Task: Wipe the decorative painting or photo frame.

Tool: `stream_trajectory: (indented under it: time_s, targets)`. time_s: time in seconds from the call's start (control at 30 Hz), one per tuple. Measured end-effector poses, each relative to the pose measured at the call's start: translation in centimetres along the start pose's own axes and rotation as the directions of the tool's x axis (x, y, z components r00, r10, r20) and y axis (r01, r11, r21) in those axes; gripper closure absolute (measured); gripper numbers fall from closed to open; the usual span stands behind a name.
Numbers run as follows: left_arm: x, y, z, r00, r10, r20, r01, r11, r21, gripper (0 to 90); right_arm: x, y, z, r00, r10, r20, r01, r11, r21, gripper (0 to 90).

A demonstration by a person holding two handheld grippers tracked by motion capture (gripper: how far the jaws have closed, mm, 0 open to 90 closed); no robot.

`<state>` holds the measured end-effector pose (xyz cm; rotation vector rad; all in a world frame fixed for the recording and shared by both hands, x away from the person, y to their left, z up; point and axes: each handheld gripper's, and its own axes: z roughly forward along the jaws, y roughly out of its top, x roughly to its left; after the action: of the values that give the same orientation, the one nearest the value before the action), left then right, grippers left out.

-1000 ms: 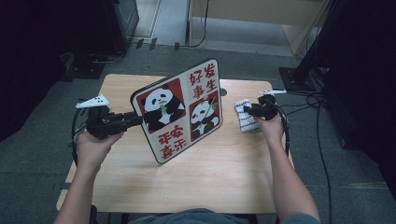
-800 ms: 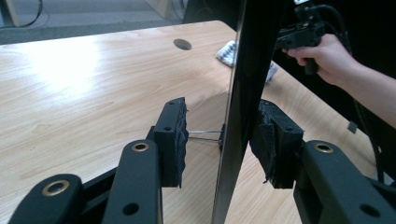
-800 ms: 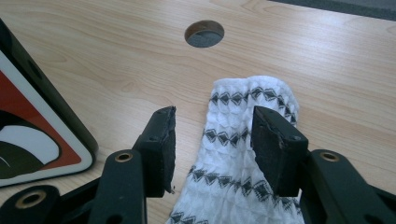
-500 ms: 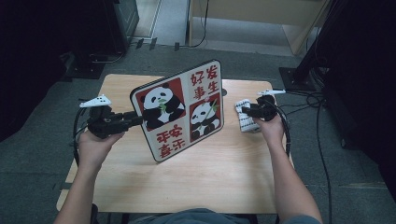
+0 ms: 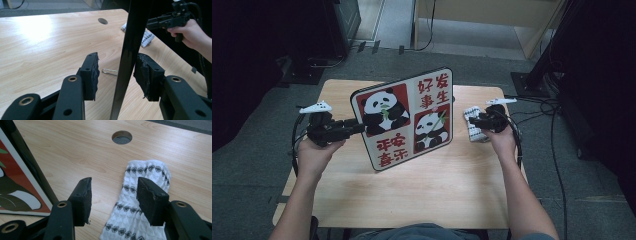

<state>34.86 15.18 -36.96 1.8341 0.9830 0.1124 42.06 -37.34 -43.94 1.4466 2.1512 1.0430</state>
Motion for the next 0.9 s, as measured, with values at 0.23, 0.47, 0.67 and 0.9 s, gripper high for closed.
stream_trajectory:
  time_s: [0.23, 0.47, 0.67, 0.9]
  targets:
    - [0.3, 0.1, 0.4, 1.0000, 0.005, -0.008, -0.005, 0.9999, 0.009, 53.9, 0.8, -0.1, -0.6, 0.9997, -0.018, -0.016, 0.018, 1.000, -0.004, 46.8]
    - [0.8, 0.1, 0.8, 0.9996, 0.007, -0.026, -0.006, 0.9999, 0.015, 53.8, 1.7, -0.3, -1.2, 0.9988, -0.031, -0.038, 0.030, 0.999, -0.028, 46.7]
    - [1.3, -0.1, 1.1, 0.9994, -0.004, -0.035, 0.004, 0.9998, 0.021, 53.6, 2.4, -0.6, -1.8, 0.9979, -0.049, -0.041, 0.048, 0.998, -0.030, 46.4]
    - [1.6, -0.3, 1.6, 0.9993, -0.006, -0.037, 0.007, 0.9993, 0.037, 53.2, 3.1, -1.2, -2.2, 0.9950, -0.076, -0.065, 0.073, 0.996, -0.047, 45.6]
